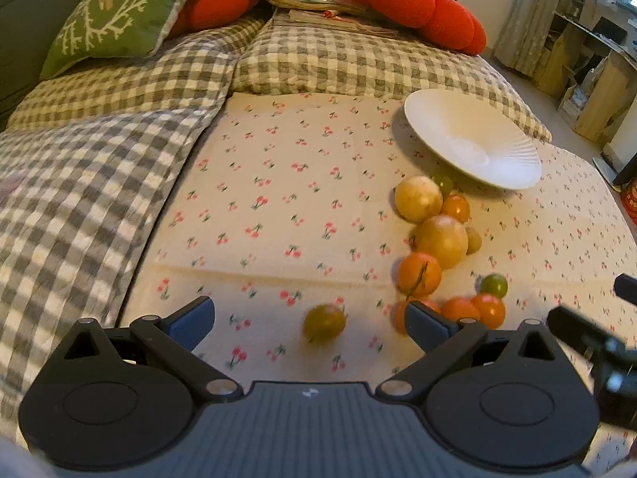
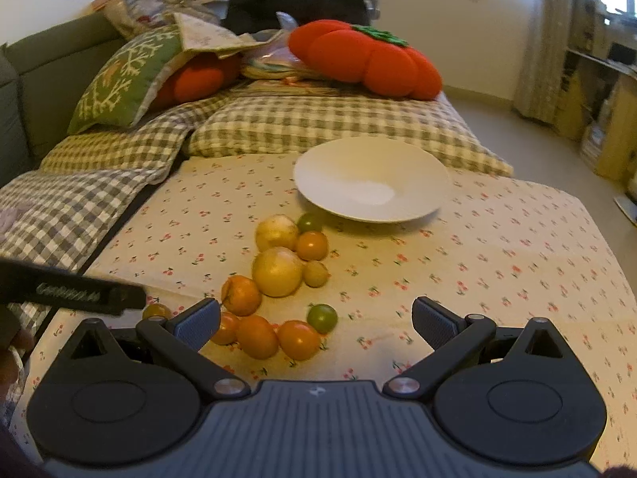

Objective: Organize fruits
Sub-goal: 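Move both tools toward the fruit cluster beside the white plate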

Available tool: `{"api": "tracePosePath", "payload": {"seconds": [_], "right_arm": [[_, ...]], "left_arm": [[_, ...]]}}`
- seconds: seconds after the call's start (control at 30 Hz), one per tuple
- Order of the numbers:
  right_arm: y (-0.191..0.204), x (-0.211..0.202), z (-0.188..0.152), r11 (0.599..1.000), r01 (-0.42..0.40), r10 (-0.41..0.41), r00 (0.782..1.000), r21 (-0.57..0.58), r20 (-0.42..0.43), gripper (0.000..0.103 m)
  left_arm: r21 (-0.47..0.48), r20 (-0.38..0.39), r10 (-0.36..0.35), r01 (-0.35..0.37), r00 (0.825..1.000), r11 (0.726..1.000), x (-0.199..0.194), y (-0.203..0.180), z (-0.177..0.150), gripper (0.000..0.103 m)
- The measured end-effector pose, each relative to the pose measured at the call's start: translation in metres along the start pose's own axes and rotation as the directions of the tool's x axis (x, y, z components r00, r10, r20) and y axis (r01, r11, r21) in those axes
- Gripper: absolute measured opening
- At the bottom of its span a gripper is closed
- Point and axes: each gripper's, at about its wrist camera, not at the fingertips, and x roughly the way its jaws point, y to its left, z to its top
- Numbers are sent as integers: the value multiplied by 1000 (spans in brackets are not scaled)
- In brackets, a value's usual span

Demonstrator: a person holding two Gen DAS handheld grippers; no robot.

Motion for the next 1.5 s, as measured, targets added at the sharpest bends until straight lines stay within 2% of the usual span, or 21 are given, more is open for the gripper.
{"api": "tracePosePath", "payload": {"seconds": [0.3, 0.47, 0.57, 0.8, 0.93, 1.2, 1.3, 1.37, 1.5], "right_arm": [[7, 29, 11, 995, -93, 94, 995, 19, -33, 98], [12, 50, 21, 996, -94, 94, 995, 10, -35, 90], [11, 64, 25, 995, -101, 102, 993, 16, -52, 80], [13, 90, 32, 994, -107, 108, 990, 23, -89, 69], [18, 105, 34, 994, -106, 107, 987, 15, -118, 61], [29, 113, 35, 996, -50, 44, 996, -68, -83, 63], [34, 113, 36, 992, -45, 36, 996, -118, -76, 57], [36, 112, 37, 987, -73, 61, 994, -143, -87, 42], [36, 111, 39, 985, -82, 67, 992, -151, -105, 42]], "left_arm": [[6, -18, -53, 53, 998, 999, 36, -12, 34, 96], [28, -15, -75, 76, 997, 997, 56, -23, 53, 96], [27, -19, -96, 97, 995, 995, 69, -28, 63, 96], [53, -44, -116, 118, 992, 992, 100, -40, 79, 96], [63, -55, -144, 148, 988, 987, 113, -43, 82, 96], [120, -40, -174, 177, 984, 977, 126, -45, 82, 94], [140, -35, -187, 190, 982, 972, 126, -45, 83, 92], [156, -32, -192, 194, 981, 968, 125, -46, 82, 90], [152, -38, -201, 204, 979, 967, 126, -46, 81, 89]]}}
